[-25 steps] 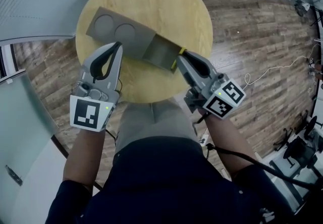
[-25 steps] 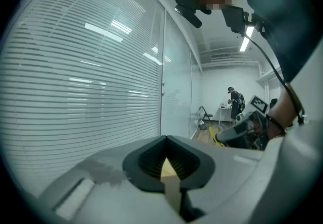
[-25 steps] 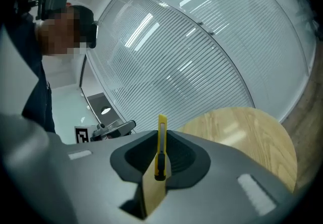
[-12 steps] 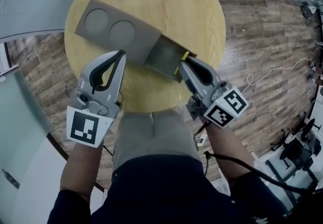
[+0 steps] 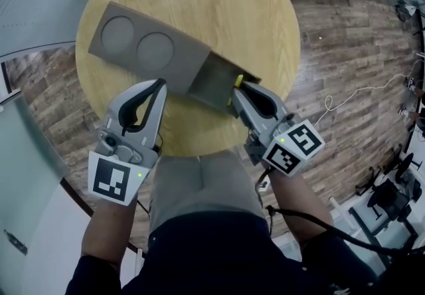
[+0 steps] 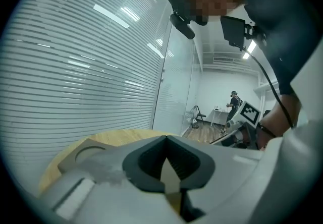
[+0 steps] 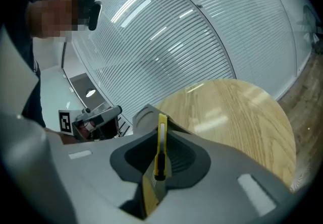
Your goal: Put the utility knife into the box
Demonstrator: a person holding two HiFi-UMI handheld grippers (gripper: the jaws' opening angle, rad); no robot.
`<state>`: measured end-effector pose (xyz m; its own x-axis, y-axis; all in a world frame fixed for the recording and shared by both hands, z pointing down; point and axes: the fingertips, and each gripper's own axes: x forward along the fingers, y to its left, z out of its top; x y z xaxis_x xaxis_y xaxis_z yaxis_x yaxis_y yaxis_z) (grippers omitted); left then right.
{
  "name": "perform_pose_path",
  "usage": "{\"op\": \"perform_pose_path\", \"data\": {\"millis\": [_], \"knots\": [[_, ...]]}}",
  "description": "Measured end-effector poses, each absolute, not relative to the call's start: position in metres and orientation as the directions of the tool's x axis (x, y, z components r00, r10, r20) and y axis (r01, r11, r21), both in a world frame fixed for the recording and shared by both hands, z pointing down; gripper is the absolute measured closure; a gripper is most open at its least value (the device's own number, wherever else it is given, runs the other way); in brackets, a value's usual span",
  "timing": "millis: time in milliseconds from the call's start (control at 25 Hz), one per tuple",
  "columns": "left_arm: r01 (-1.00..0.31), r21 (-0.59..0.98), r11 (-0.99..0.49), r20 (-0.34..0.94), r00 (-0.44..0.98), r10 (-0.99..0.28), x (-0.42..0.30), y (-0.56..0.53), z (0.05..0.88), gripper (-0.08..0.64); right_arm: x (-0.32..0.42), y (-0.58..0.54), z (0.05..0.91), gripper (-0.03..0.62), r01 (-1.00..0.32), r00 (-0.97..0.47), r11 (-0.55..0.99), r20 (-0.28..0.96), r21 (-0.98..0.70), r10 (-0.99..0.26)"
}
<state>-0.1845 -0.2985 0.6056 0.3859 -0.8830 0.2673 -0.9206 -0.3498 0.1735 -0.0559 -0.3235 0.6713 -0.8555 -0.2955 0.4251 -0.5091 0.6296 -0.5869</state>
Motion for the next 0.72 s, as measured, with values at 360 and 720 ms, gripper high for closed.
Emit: {"op": "perform_pose_path", "data": {"millis": [360, 720], "knots": [[-0.934, 0.153, -0.324, 0.28, 0.355, -0.892, -0.186, -0.295, 0.599, 0.557, -0.057, -0.324, 0.672, 0.456, -0.511, -0.852, 0.628, 0.441, -0.586, -0.282], [-0.925, 0.115, -0.363, 0.263, 0.381, -0.886, -0.171, -0.296, 0.566, 0.557, -0.048, -0.319, 0.635, 0.456, -0.504, -0.859, 0.647, 0.406, -0.572, -0.311]]}}
